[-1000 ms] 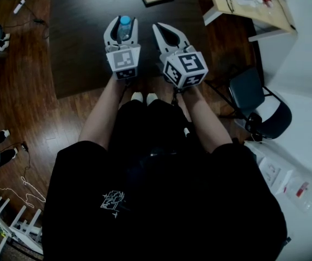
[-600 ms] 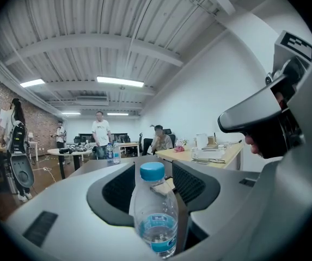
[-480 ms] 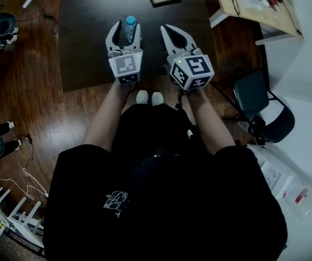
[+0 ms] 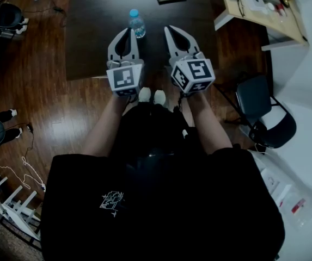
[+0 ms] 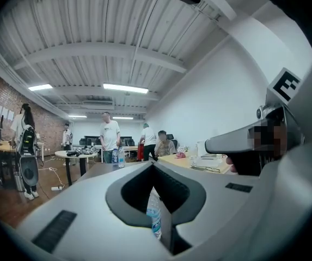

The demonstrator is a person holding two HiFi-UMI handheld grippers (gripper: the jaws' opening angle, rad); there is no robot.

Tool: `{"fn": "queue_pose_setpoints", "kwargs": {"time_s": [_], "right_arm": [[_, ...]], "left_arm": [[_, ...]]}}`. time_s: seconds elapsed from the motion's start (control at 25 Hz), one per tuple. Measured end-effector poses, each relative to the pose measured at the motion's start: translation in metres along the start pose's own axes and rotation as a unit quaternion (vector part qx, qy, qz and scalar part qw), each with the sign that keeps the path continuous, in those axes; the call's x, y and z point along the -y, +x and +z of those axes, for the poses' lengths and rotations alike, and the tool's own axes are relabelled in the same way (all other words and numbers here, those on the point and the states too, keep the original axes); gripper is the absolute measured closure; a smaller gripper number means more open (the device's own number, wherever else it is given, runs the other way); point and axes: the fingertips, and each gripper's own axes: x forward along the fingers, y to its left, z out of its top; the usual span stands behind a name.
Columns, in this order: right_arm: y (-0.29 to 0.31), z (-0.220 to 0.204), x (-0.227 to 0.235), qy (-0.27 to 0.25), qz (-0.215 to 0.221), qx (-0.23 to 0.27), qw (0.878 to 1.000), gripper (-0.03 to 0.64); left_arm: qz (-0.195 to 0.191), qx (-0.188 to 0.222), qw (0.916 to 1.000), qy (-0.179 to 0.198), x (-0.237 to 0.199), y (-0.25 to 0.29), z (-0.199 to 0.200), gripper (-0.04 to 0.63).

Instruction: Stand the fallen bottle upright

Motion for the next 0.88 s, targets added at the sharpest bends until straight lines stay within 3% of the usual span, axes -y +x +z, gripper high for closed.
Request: {"fn": "queue_pose_setpoints", "kwargs": {"time_s": [0.48, 0.88], "right_arm": [[-0.040, -0.011, -0.018, -0.003, 0.015, 0.003, 1.000, 0.594], [-0.098, -0.021, -0.077, -0.011, -0.020, 0.019, 1.000, 0.594]], "left_arm": [[0.003, 0.004, 1.0000, 0.005, 0.000, -0.058, 0.013, 0.604], [-0.015, 0.019, 0.9997, 0.004, -0.019, -0.150, 0.014, 0.604]]}}
